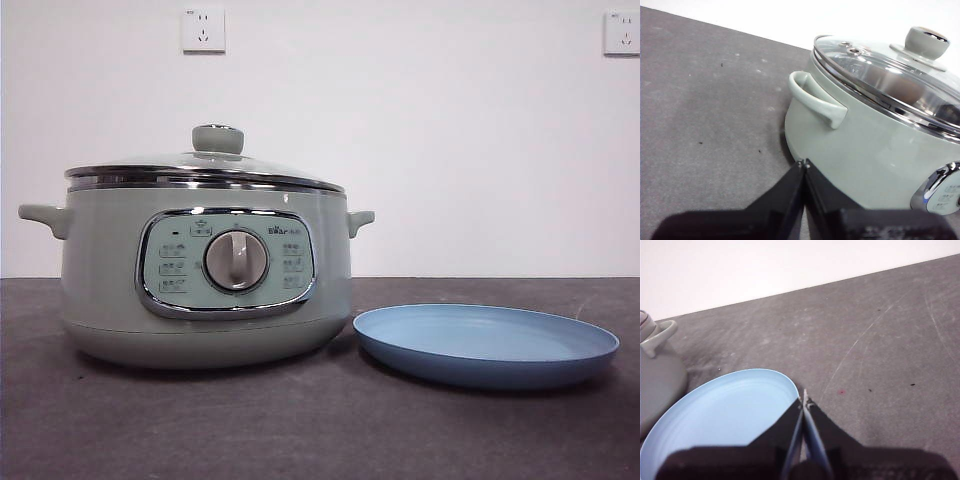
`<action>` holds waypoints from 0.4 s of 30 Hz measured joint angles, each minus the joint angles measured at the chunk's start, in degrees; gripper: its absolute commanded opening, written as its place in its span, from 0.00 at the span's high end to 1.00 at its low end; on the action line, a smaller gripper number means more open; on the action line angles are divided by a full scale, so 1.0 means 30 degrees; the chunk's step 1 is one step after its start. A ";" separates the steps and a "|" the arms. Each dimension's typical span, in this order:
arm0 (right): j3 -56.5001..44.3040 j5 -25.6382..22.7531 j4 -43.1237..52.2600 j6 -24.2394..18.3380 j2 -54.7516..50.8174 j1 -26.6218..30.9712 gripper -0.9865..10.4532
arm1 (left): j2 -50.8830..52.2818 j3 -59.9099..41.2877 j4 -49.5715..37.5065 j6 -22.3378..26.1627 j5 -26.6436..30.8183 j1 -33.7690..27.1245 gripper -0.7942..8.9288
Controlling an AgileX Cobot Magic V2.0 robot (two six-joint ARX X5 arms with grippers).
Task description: Take the potato out from the steamer,put the potato on the plate,close the lid
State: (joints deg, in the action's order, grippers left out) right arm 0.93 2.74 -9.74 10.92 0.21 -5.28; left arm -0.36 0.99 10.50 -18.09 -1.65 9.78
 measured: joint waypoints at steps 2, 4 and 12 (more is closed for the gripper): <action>0.0000 0.0007 0.0124 0.0029 0.0007 0.0000 0.91 | 0.0000 0.0000 -0.0211 0.0000 0.0000 0.0000 0.92; 0.0000 0.0015 0.0379 0.0313 0.0007 0.0000 0.91 | 0.0000 0.0000 -0.0707 0.0000 0.0000 0.0000 0.92; 0.0000 0.0080 0.0554 0.2747 0.0007 0.0000 0.92 | 0.0000 0.0000 -0.0816 -0.0576 -0.1129 0.0000 0.92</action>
State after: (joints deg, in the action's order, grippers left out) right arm 0.93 2.98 -8.08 19.16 0.23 -5.28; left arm -0.36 0.99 8.05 -19.81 -5.04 9.78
